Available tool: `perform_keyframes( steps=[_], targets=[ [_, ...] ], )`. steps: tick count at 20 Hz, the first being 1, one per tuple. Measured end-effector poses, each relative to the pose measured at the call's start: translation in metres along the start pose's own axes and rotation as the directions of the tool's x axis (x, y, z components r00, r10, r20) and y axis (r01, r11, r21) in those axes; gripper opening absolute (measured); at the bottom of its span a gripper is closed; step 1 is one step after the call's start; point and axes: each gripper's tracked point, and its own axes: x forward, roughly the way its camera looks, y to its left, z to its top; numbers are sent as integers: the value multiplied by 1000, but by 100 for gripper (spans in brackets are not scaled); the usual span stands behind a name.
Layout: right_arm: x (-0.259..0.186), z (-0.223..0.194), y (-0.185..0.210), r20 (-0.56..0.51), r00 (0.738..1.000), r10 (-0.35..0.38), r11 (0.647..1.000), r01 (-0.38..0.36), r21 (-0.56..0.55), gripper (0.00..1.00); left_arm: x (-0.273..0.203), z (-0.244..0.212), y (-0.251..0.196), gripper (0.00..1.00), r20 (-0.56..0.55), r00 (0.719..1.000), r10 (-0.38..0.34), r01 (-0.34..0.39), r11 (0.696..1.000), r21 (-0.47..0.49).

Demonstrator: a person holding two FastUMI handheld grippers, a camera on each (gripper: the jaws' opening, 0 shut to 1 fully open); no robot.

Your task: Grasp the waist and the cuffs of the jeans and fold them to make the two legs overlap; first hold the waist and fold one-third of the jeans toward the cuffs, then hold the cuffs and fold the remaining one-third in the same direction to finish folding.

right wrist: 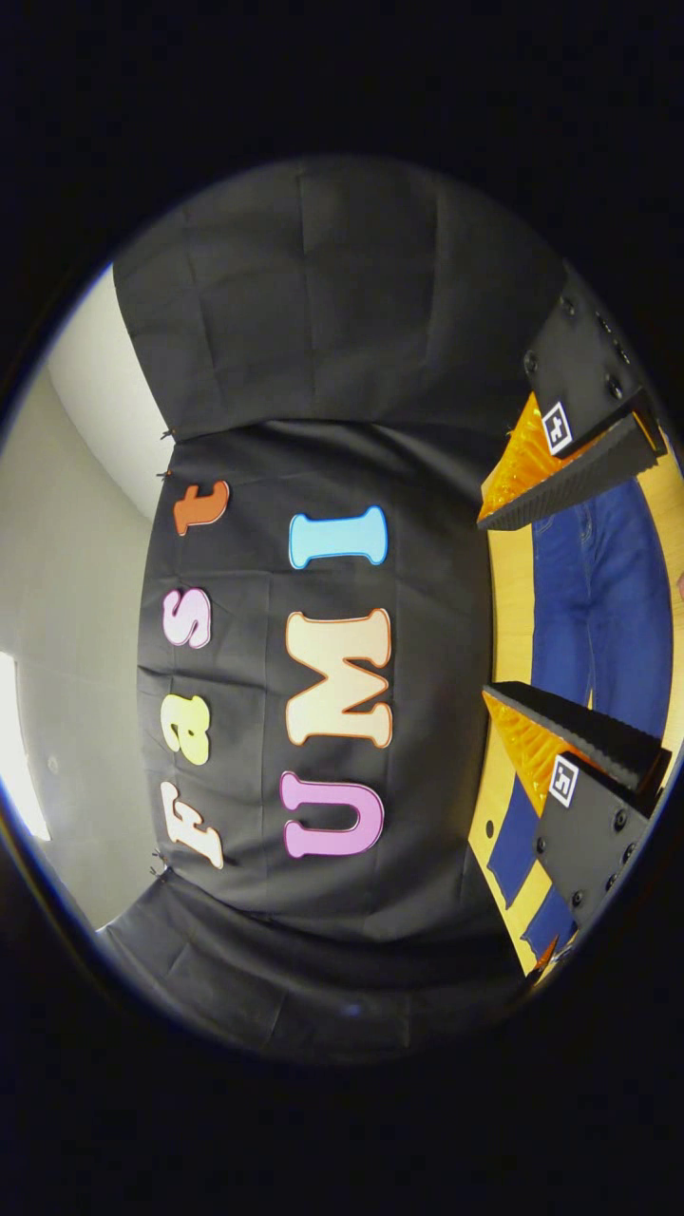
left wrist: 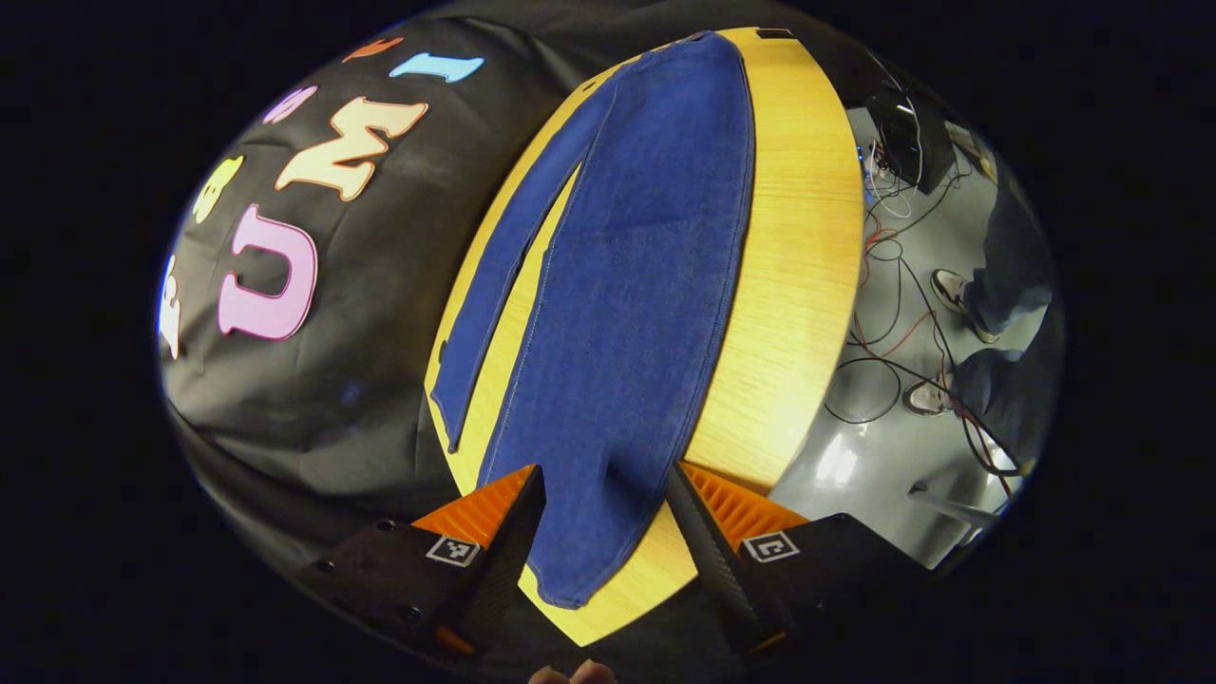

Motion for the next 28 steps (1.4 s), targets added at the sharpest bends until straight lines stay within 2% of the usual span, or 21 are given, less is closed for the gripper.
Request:
perform_keyframes(
  steps=[2,3,6,7,9,11,13,15,16,17,19,21,24,28],
  targets=[
    [-4,0,-2,4,1000,-18,1000,18,-10,100,11,4,9,85,12,1000,2,-2,1000,5],
    [-6,-1,-3,5,1000,-24,1000,24,-15,96,16,6,13,85,17,1000,4,-5,1000,16],
    [-10,-5,-2,1,999,-35,999,35,-21,96,28,13,18,84,47,999,-15,13,999,50],
    [-11,-6,-1,0,999,-40,999,40,-20,96,33,14,20,77,52,998,-32,29,998,52],
    [-13,-6,-1,1,999,-48,999,48,-17,96,42,13,16,66,58,992,-108,108,994,9],
    [-16,-5,1,8,999,-53,999,53,-13,96,44,15,7,44,63,984,-167,170,985,-37],
    [-19,-2,-1,25,998,-61,998,62,-22,97,42,17,1,20,52,976,-211,212,977,-30],
    [-21,-6,-8,21,997,-68,997,69,-41,100,41,15,-2,9,31,977,-212,214,975,-62],
    [-22,-9,-14,16,997,-74,996,75,-55,100,40,16,1,13,19,981,-191,192,979,-74],
    [-22,-11,-24,12,996,-83,994,84,-76,98,42,15,1,1,8,985,-175,175,981,-81],
    [-21,-20,-48,-3,996,-90,985,88,-150,98,40,16,0,0,-11,991,-136,135,990,-49],
    [-16,-35,-77,-36,996,-87,960,75,-270,99,39,15,0,0,-25,992,-121,121,993,-2],
    [-7,-64,-127,-95,992,-80,883,27,-468,100,41,14,0,0,-42,992,-118,118,993,-12],
    [7,-132,-169,-229,971,-65,791,-90,-605,100,40,15,0,0,-93,992,-83,84,996,9]
  ],
)
